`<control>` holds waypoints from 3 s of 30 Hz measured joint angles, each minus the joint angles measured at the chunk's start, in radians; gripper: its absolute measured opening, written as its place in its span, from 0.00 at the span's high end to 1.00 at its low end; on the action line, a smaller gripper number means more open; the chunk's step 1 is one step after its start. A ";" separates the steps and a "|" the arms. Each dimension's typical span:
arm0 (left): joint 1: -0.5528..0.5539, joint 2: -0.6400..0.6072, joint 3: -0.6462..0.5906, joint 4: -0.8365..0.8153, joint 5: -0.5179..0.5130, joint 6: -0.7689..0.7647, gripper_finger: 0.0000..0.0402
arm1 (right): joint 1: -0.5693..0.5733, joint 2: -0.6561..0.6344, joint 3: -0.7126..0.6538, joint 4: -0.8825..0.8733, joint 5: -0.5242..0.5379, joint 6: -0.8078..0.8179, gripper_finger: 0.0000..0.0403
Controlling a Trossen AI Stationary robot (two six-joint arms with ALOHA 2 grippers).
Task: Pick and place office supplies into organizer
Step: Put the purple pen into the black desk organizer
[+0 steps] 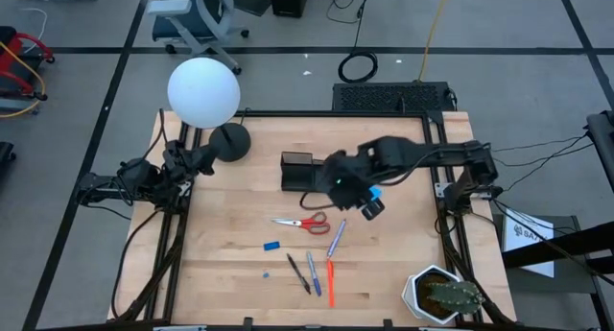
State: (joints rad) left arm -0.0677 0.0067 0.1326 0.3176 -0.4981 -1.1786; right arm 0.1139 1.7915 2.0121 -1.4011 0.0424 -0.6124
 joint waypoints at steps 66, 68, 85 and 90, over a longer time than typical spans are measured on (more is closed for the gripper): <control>0.000 0.000 0.000 -0.004 0.001 -0.006 0.55 | 0.098 0.202 -0.646 0.644 -0.130 -0.141 0.58; 0.000 0.000 0.000 -0.003 0.001 -0.010 0.55 | 0.100 0.198 -0.676 0.667 -0.107 -0.131 0.58; 0.000 0.000 0.000 -0.036 0.001 -0.009 0.55 | 0.098 0.198 -0.699 0.668 -0.139 -0.085 0.85; 0.000 0.000 0.000 -0.055 0.000 -0.009 0.55 | 0.098 0.193 -0.700 0.651 -0.143 -0.080 0.95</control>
State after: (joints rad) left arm -0.0677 0.0064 0.1322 0.2623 -0.4977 -1.1877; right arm 0.2123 1.9850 1.3125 -0.7500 -0.1009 -0.6929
